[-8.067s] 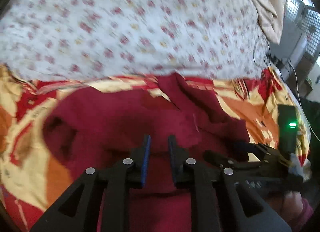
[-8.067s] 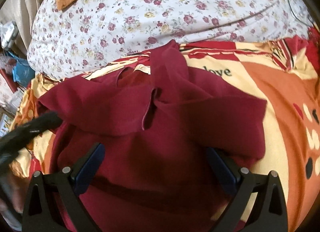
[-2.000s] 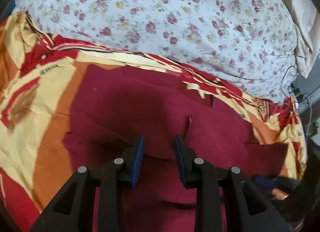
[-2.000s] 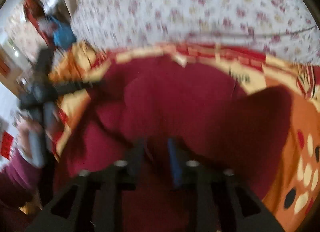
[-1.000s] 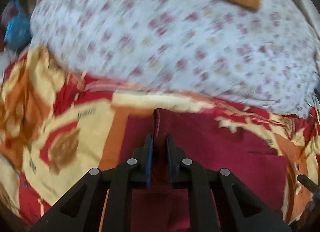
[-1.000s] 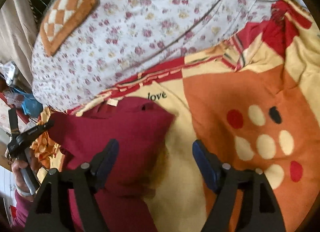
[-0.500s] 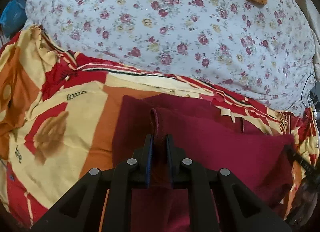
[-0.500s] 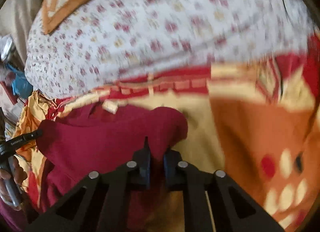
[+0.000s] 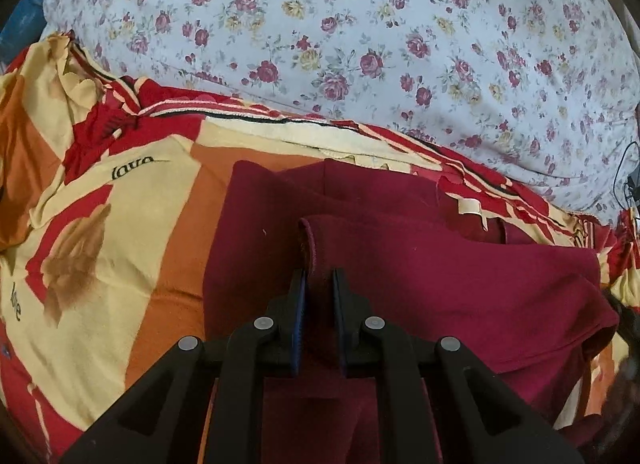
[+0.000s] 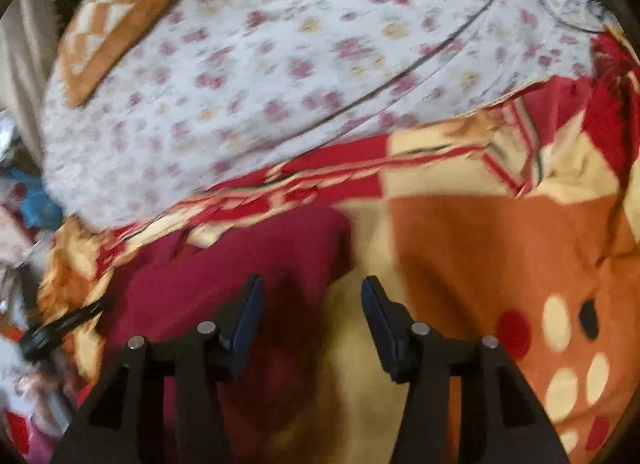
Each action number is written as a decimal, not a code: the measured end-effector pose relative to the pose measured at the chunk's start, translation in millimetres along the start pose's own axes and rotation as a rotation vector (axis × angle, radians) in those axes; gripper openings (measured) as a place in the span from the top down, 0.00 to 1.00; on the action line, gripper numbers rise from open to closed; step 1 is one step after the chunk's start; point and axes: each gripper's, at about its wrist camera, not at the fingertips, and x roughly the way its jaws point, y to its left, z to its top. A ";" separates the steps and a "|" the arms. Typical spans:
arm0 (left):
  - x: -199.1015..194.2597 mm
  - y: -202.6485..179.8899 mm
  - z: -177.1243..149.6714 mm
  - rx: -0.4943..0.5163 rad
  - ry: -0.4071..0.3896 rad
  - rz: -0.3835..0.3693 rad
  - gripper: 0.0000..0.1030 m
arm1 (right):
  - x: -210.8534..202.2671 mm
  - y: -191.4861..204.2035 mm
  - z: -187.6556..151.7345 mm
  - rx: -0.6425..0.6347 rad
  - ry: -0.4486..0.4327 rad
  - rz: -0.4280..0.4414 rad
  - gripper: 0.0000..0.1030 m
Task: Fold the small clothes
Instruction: 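Release the sleeve with the right tool while the left tool pinches the folded edge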
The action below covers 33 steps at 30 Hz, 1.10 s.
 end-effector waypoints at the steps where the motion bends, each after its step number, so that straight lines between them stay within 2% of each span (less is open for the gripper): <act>1: 1.2 -1.1 -0.7 0.003 -0.001 0.008 0.98 | -0.5 5.6 -6.4 -0.018 0.027 0.025 0.47; 3: 4.3 -3.1 -3.4 0.010 0.002 0.025 0.98 | 4.7 15.0 -21.2 -0.078 0.079 0.038 0.47; 4: 5.4 -3.8 -4.2 0.017 0.003 0.031 0.98 | 12.3 17.5 -28.9 -0.128 0.113 -0.015 0.48; 5: 5.6 -3.9 -5.1 0.022 0.004 0.035 0.98 | 24.1 18.2 -37.6 -0.180 0.158 -0.120 0.49; 6: 4.1 -3.7 -6.0 0.027 0.006 0.035 0.98 | 28.9 14.3 -43.2 -0.200 0.172 -0.176 0.49; 9: -1.5 -3.3 -7.6 0.046 -0.003 0.034 0.97 | 8.7 2.0 -39.6 -0.115 0.131 -0.111 0.49; 11: -1.6 -3.1 -8.0 0.049 -0.003 0.037 0.97 | -11.3 -6.4 -31.0 -0.052 0.049 -0.038 0.47; 12: -0.7 -3.0 -8.2 0.046 -0.002 0.039 0.97 | -15.8 -10.3 -27.1 -0.025 0.017 -0.014 0.44; 14: 0.2 -2.9 -9.2 0.039 -0.005 0.042 0.97 | -10.5 -18.8 -17.9 0.045 -0.010 0.025 0.24; 16: 1.6 -2.6 -10.6 0.030 -0.005 0.046 0.97 | 14.1 -20.3 -13.1 0.089 0.036 0.061 0.24; 17: 1.9 -2.6 -10.9 0.029 -0.004 0.048 0.97 | 25.7 -17.5 -12.7 0.094 0.068 0.072 0.28; 18: 1.8 -2.7 -11.0 0.032 -0.003 0.049 0.97 | 34.9 -10.9 -13.1 0.074 0.092 0.085 0.37; 19: 1.2 -3.0 -10.6 0.036 -0.003 0.048 0.97 | 38.7 0.0 -12.9 0.022 0.092 0.089 0.69; 20: 0.4 -3.1 -10.2 0.039 -0.002 0.045 0.97 | 36.3 12.3 -13.4 -0.072 0.073 0.021 0.84; 22: 0.2 -3.3 -10.2 0.042 -0.003 0.039 0.97 | 24.8 24.2 -12.8 -0.176 0.031 -0.088 0.86; 26: 8.1 -2.7 -11.5 0.045 0.012 0.031 0.93 | 34.0 1.6 -9.8 -0.108 0.058 -0.161 0.86; 28: 3.9 3.1 -11.6 0.026 0.017 -0.002 0.93 | 29.3 -0.7 -15.1 -0.079 0.062 -0.125 0.85; 30: -4.2 10.8 -11.4 -0.002 0.027 -0.041 0.91 | 13.9 1.9 -18.1 -0.063 0.041 -0.086 0.80; 32: -15.5 18.5 -13.1 -0.028 0.019 -0.075 0.91 | -9.5 6.0 -23.3 -0.067 0.008 -0.064 0.61; 33: -22.1 22.0 -15.4 -0.034 0.008 -0.077 0.91 | -17.0 10.2 -25.9 -0.074 -0.008 -0.059 0.58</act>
